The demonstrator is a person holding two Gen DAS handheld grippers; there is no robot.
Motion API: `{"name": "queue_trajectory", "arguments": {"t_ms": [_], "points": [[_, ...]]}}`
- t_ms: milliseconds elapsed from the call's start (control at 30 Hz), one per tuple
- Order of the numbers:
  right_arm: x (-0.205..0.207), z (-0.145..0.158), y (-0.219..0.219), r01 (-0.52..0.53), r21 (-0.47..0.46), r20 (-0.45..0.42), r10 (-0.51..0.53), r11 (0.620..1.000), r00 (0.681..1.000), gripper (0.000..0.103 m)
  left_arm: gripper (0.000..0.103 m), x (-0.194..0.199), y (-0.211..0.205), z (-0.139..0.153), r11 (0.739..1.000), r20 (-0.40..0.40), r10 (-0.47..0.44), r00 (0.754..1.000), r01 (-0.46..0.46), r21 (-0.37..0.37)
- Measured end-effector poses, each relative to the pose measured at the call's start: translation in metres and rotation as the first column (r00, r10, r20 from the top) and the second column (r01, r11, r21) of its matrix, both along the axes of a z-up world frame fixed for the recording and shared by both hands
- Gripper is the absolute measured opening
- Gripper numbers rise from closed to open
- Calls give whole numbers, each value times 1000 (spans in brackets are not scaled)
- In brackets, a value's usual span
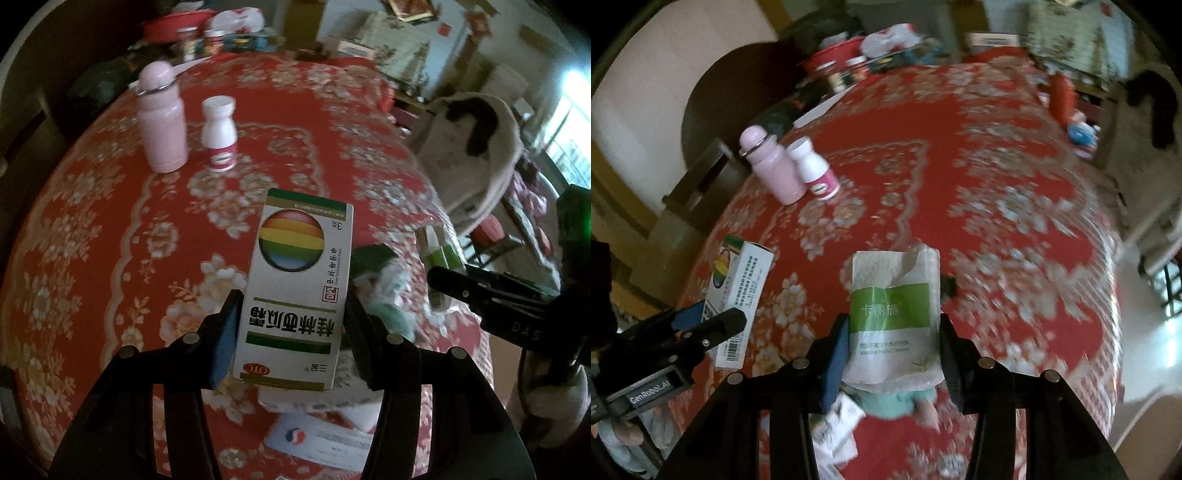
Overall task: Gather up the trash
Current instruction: 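Carry the rainbow box and tissue pack over the beige bin with both tools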
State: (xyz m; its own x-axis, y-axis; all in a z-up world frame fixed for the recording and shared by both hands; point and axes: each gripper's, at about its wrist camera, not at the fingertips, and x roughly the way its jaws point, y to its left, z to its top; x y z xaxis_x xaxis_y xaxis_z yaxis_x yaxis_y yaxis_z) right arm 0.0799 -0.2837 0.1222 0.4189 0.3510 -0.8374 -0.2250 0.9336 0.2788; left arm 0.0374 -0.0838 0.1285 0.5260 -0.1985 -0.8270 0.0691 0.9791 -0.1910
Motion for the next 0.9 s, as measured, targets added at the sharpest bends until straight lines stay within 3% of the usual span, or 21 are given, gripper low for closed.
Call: {"name": "queue_trajectory", "arguments": {"t_ms": [500,667,900], "points": [[-77,-1,-64,194,-6,3,-194,981,981,44,52,-42,-53,19,986,51,-162,985,160,49],[-91,-3,-106,223,-16,-2,-223,975,975,44,52,-50,-96,23,977,67,-205,976,201,68],[-109,7,-169,252,-56,0,-252,966,968,44,52,-59,-166,29,965,78,-264,961,261,37]]}}
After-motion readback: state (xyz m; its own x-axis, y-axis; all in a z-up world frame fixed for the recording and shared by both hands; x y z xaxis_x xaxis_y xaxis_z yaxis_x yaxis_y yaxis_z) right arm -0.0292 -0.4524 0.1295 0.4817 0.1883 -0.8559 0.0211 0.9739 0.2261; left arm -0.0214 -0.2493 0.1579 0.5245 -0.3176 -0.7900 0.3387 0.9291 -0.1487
